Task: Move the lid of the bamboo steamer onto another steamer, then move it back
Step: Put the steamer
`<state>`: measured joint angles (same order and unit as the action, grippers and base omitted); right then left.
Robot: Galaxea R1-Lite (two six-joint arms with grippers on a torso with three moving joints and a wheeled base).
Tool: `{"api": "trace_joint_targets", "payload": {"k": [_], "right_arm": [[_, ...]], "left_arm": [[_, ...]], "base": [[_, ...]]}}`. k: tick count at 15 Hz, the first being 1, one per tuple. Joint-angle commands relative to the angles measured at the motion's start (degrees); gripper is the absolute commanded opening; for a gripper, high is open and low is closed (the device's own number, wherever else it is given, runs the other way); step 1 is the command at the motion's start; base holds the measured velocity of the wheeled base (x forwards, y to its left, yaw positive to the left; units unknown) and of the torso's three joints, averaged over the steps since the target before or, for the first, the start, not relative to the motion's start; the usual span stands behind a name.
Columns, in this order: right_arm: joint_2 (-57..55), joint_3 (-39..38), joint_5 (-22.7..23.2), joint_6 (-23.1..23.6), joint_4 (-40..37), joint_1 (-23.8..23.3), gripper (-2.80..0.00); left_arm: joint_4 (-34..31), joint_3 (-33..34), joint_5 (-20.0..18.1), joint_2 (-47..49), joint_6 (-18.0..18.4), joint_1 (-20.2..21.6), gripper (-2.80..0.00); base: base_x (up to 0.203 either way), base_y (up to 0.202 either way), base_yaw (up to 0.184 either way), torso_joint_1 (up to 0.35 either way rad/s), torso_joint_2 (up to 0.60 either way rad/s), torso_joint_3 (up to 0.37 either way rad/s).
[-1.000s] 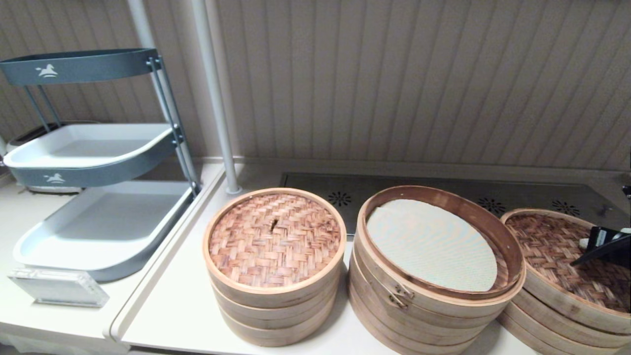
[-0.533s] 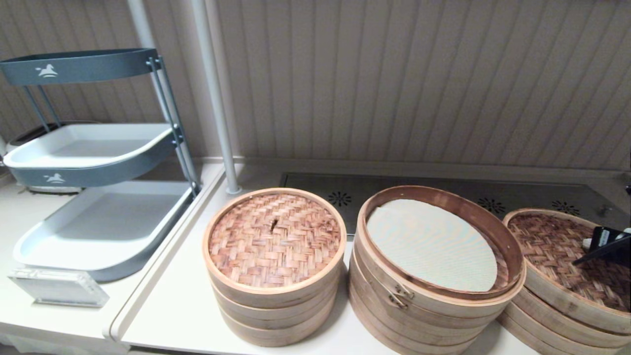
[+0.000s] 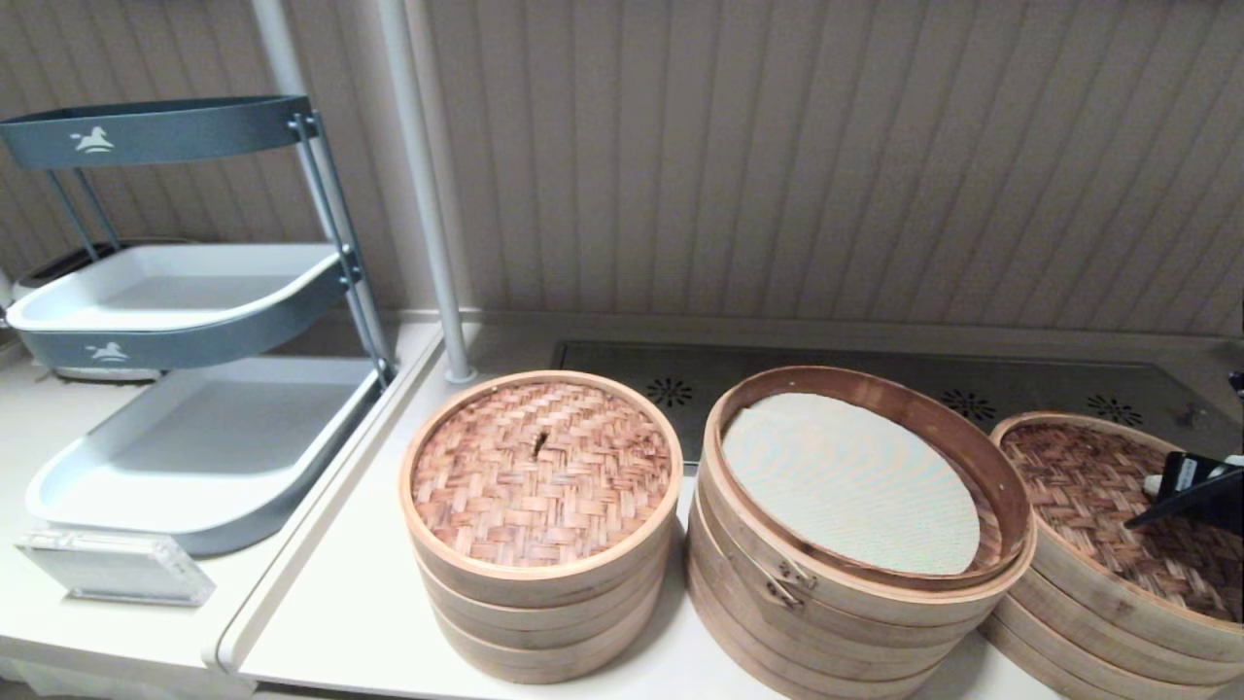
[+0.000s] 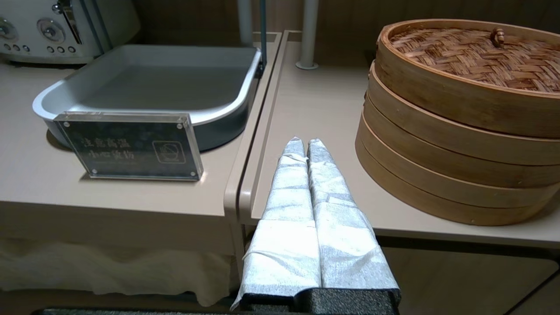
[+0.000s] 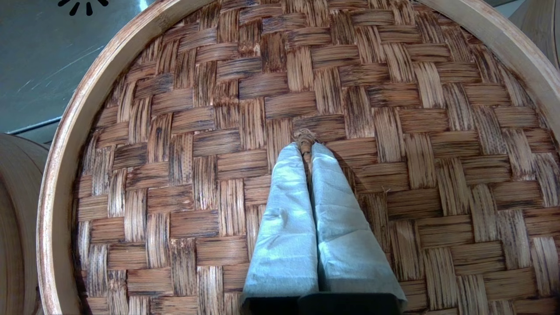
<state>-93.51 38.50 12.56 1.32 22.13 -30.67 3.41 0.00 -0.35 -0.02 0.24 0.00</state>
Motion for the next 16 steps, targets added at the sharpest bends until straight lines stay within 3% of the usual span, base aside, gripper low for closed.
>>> {"api": "trace_joint_targets", "payload": {"k": [1,8,9,16], "right_arm": [[-0.1,-0.1,0.1,0.0,0.0,0.1,-2.80],[-0.1,-0.4,-0.1,0.3,0.7,-0.1,-2.80],[-0.2,-0.4,-0.1,0.3,0.9,-0.3,0.00],[2.7,-0.4,0.2,0.2,0.7,-0.4,0.00]], "left_arm": [[0.1,1.4,-0.1,-0.1,0.0,0.0,-2.80],[0.1,1.4,0.0,-0.1,0.0,0.1,-2.80],[0.1,1.4,-0.1,-0.1,0.0,0.1,-2.80],[0.1,1.4,0.0,-0.1,0.0,0.1,-2.80]], "base": [[0.000,0.000,0.000,0.000,0.00,0.000],[0.000,0.000,0.000,0.000,0.00,0.000],[0.000,0.000,0.000,0.000,0.00,0.000],[0.000,0.000,0.000,0.000,0.00,0.000]]}}
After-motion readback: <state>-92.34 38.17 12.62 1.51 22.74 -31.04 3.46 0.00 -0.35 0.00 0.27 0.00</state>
